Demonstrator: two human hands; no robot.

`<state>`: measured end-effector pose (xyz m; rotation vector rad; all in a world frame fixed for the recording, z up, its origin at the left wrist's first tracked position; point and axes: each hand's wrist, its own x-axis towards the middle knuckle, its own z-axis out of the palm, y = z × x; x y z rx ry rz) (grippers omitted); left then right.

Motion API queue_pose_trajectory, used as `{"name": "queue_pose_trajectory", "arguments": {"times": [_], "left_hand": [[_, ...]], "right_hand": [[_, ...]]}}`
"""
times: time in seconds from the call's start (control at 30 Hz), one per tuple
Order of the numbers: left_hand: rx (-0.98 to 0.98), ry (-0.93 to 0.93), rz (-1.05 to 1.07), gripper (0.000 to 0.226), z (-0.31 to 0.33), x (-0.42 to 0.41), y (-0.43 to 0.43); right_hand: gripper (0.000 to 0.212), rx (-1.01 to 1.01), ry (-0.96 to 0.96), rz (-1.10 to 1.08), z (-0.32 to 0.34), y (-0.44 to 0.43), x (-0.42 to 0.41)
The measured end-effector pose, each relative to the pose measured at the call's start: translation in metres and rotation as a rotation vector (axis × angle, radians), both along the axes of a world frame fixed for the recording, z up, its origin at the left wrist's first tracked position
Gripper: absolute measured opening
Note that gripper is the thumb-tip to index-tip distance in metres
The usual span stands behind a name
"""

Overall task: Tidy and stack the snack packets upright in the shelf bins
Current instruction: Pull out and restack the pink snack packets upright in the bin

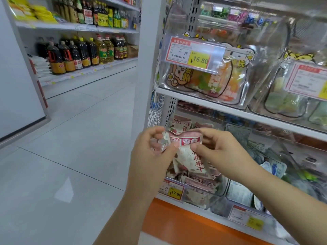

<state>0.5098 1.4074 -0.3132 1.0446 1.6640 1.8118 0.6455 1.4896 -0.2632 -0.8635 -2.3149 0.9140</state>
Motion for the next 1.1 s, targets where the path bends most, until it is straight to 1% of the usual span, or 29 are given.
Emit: {"name": "queue_pose_trajectory", "arguments": {"times": [0.03, 0.07, 0.1, 0.13, 0.17, 0.2, 0.27, 0.3, 0.33, 0.4, 0.47, 0.53, 0.57, 0.6, 0.67, 0.7, 0.8, 0.87, 0.97, 1.1], "left_hand": [[-0.021, 0.023, 0.015, 0.037, 0.000, -0.006, -0.002], [-0.042, -0.020, -0.034, 0.043, -0.001, -0.010, -0.003], [-0.059, -0.106, -0.123, 0.042, 0.000, -0.012, -0.005], [-0.064, -0.194, -0.211, 0.035, 0.000, -0.012, -0.006], [-0.062, -0.224, -0.239, 0.025, 0.000, -0.013, -0.009], [-0.051, -0.207, -0.204, 0.017, 0.000, -0.015, -0.010], [0.000, -0.165, -0.044, 0.008, -0.001, -0.024, -0.012], [0.015, -0.157, 0.034, 0.006, -0.002, -0.031, -0.013], [0.027, -0.161, 0.095, 0.005, -0.003, -0.037, -0.015], [0.053, -0.171, 0.184, 0.006, -0.006, -0.048, -0.017], [0.064, -0.156, 0.230, 0.008, -0.007, -0.052, -0.017], [0.073, -0.161, 0.239, 0.010, -0.008, -0.052, -0.016], [0.072, -0.166, 0.240, 0.010, -0.008, -0.051, -0.016], [0.069, -0.162, 0.241, 0.009, -0.008, -0.051, -0.015], [0.057, -0.148, 0.245, 0.009, -0.009, -0.050, -0.013], [0.055, -0.147, 0.248, 0.009, -0.009, -0.050, -0.012], [0.076, -0.155, 0.254, 0.009, -0.008, -0.051, -0.012], [0.090, -0.153, 0.248, 0.009, -0.008, -0.051, -0.014], [0.086, -0.119, 0.232, 0.008, -0.007, -0.049, -0.016], [0.035, 0.002, 0.180, 0.008, -0.007, -0.036, -0.014]], "right_hand": [[0.019, -0.084, 0.061, 0.000, 0.000, -0.001, -0.003], [0.018, -0.182, 0.125, 0.003, -0.002, -0.002, -0.007], [0.018, -0.261, 0.180, 0.008, -0.003, -0.003, -0.012], [0.018, -0.306, 0.217, 0.009, -0.006, -0.005, -0.018], [0.019, -0.330, 0.240, 0.008, -0.008, -0.005, -0.023], [0.018, -0.348, 0.262, 0.006, -0.010, -0.004, -0.028], [0.015, -0.374, 0.280, -0.026, -0.013, 0.001, -0.033], [0.014, -0.326, 0.226, -0.059, -0.016, 0.007, -0.033], [0.014, -0.224, 0.103, -0.086, -0.019, 0.014, -0.031], [0.017, -0.028, -0.239, -0.079, -0.029, 0.024, -0.028], [0.021, 0.064, -0.477, -0.022, -0.044, 0.029, -0.032], [0.023, 0.140, -0.602, 0.003, -0.056, 0.031, -0.042], [0.022, 0.134, -0.633, 0.005, -0.061, 0.033, -0.048], [0.027, 0.089, -0.644, 0.001, -0.065, 0.034, -0.054], [0.037, 0.011, -0.633, -0.041, -0.073, 0.037, -0.064], [0.037, 0.023, -0.624, -0.080, -0.077, 0.037, -0.067], [0.021, 0.041, -0.574, -0.148, -0.075, 0.037, -0.065], [0.022, 0.034, -0.510, -0.138, -0.059, 0.034, -0.053], [0.011, 0.182, -0.404, -0.140, -0.030, 0.026, -0.023], [0.010, 0.349, -0.215, -0.124, -0.016, 0.004, 0.025]]}}
